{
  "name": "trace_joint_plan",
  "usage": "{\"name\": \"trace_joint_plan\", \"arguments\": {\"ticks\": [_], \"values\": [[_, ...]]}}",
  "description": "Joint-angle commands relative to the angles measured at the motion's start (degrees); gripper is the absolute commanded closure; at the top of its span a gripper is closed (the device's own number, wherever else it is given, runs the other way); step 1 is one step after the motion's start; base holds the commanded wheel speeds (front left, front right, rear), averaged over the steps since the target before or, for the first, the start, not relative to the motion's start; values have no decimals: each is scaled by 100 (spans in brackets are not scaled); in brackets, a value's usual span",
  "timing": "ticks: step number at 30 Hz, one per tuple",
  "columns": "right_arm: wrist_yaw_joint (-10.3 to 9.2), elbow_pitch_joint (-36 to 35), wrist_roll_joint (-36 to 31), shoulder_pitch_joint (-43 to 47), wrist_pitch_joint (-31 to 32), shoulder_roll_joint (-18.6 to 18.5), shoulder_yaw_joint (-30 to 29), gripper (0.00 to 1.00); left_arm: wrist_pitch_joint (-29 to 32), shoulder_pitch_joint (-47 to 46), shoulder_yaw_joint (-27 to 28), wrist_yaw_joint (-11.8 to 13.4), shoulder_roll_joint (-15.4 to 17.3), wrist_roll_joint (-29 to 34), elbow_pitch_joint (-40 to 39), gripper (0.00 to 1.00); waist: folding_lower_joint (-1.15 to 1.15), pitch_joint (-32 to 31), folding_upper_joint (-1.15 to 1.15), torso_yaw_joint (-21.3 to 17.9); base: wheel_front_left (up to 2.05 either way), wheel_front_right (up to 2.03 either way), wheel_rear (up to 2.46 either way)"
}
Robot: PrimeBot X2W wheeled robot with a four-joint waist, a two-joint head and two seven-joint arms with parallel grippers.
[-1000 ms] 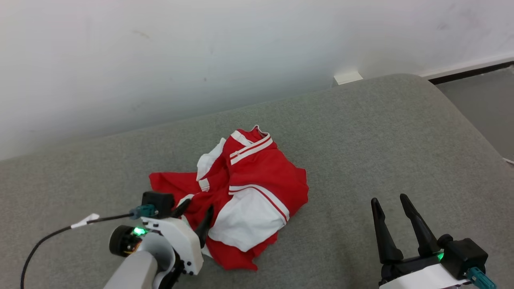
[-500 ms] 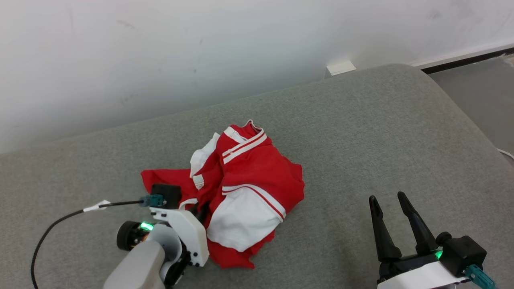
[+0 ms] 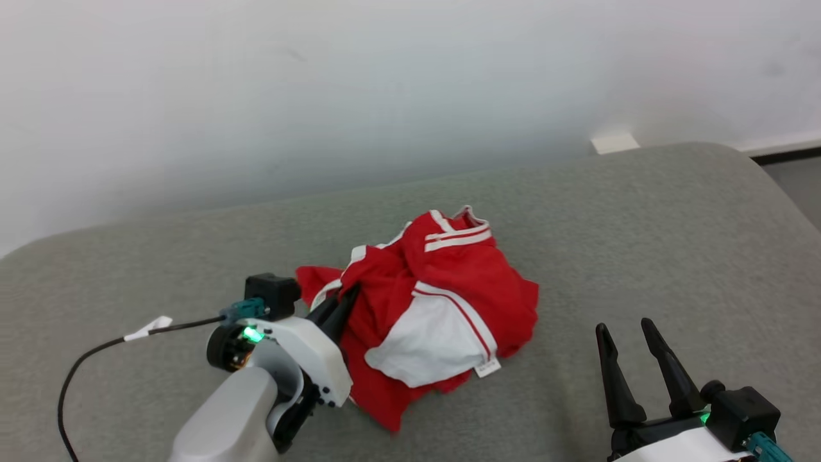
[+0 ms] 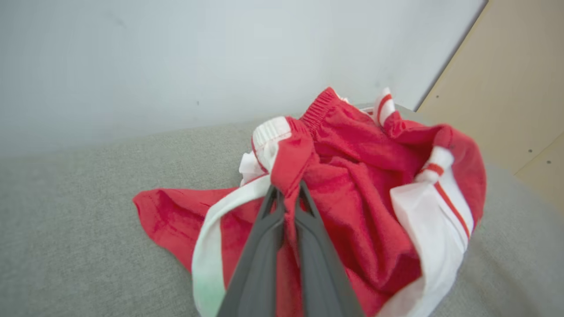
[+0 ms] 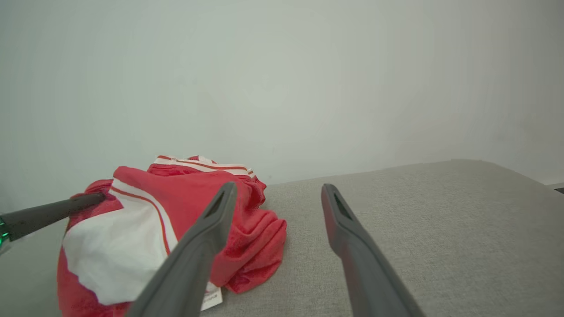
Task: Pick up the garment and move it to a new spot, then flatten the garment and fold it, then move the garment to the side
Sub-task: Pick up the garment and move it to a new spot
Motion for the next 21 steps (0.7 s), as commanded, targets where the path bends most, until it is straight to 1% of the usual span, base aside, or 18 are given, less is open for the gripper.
{"name": "trace_joint_plan", "arguments": {"ticks": [1,6,9,15,21], "values": [[-10,15,-19,76,6,-20,-6,0,-84,-63,-26,9,60,-87,-120,100,0,-130,0,346,0,0,0],[-10,37,44,158,6,-20,3,0,-64,-117,-77,15,179,-122,-552,100,0,-245,0,868,0,0,0],[-10,42,99,190,6,-20,38,0,4,-135,-26,81,327,-122,-796,100,0,-300,0,1150,0,0,0],[-10,33,174,207,6,-22,77,0,179,-196,221,257,808,-184,-1185,100,0,-339,0,1620,0,0,0],[-10,29,221,259,6,-21,111,0,334,-321,599,406,1391,-333,-1449,100,0,-287,0,1982,0,0,0]]}}
